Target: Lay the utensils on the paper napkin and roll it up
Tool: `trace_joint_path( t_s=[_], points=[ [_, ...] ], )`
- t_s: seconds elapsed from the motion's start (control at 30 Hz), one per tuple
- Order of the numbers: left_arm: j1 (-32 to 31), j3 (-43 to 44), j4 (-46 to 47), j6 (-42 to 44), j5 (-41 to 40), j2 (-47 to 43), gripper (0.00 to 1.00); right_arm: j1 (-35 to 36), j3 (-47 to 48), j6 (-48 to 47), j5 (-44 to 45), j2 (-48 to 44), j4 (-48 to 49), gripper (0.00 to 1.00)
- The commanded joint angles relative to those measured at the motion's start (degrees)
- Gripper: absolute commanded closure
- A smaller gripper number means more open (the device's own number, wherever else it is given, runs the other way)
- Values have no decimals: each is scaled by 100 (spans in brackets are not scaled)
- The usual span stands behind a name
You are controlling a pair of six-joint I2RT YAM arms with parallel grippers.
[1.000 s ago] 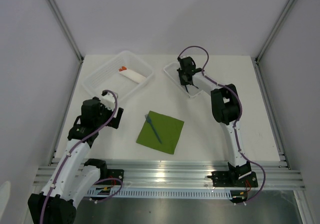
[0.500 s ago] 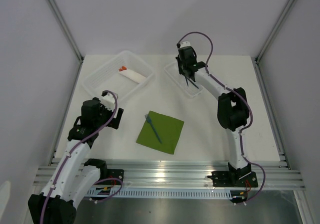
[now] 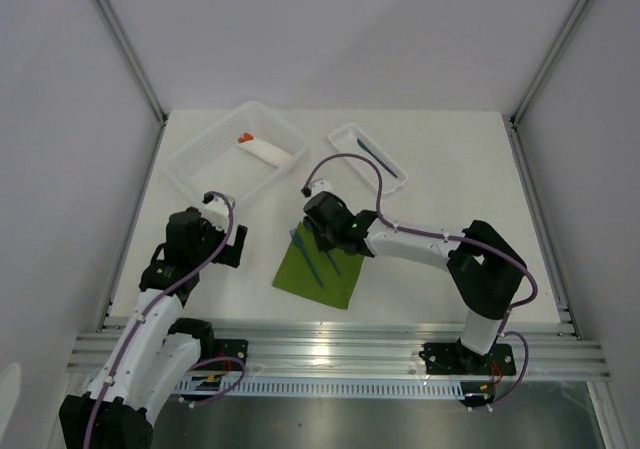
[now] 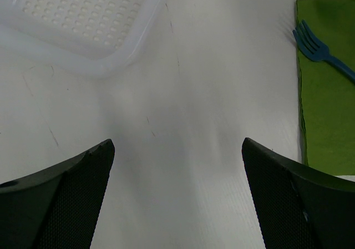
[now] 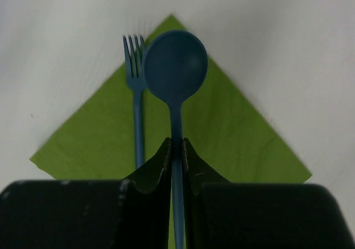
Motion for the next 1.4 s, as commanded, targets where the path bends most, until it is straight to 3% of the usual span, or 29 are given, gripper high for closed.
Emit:
trace_joint_path(
  t_s=[0.0,0.37,1.1,1.37],
  points=[
    [30,-73,274,-149,41,-173,0,-23,-203,695,211,-1,326,100],
    [30,-196,309,-87,32,-340,0,12,-274,635,228,544,784,100],
    [30,-223,371,-43,67,-287,1,188,254,266,624,765,335,100],
    [30,-232,371,-34,85,-287,1,197,263,634,422,949,283,100]
  ],
)
